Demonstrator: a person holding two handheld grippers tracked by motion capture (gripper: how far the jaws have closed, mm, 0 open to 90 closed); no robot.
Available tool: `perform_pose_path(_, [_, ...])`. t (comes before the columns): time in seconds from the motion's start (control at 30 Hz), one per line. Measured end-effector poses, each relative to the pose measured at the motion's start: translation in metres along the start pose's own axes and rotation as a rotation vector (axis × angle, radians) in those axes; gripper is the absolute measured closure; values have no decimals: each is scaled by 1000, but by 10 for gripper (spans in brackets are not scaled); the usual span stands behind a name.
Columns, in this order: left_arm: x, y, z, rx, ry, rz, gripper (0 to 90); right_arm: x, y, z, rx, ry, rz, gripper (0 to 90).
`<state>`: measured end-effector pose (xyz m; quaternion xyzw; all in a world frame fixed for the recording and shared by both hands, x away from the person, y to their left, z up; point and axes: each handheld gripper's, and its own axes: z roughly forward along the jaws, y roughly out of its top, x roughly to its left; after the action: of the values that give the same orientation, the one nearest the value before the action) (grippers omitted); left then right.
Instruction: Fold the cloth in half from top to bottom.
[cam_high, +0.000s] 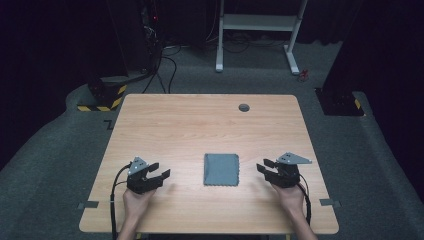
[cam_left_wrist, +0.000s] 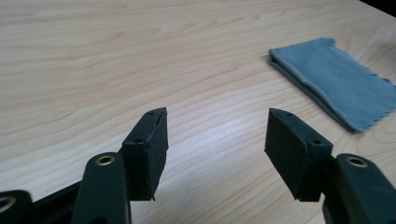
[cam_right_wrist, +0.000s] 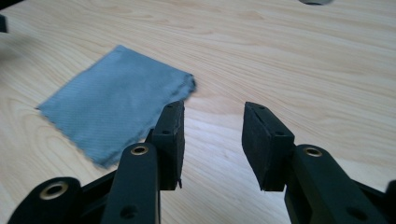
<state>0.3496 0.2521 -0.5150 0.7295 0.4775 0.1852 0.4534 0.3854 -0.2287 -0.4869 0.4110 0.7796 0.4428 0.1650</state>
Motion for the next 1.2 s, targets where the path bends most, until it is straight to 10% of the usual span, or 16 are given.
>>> perform_pose_path(0.67, [15,-7,6,106,145,37,377,-42,-42,-23,59,-201,48,592])
perform_pose_path(1.2, [16,-7,8,141,188,39,340,-48,-46,-15,144,-250,47,452])
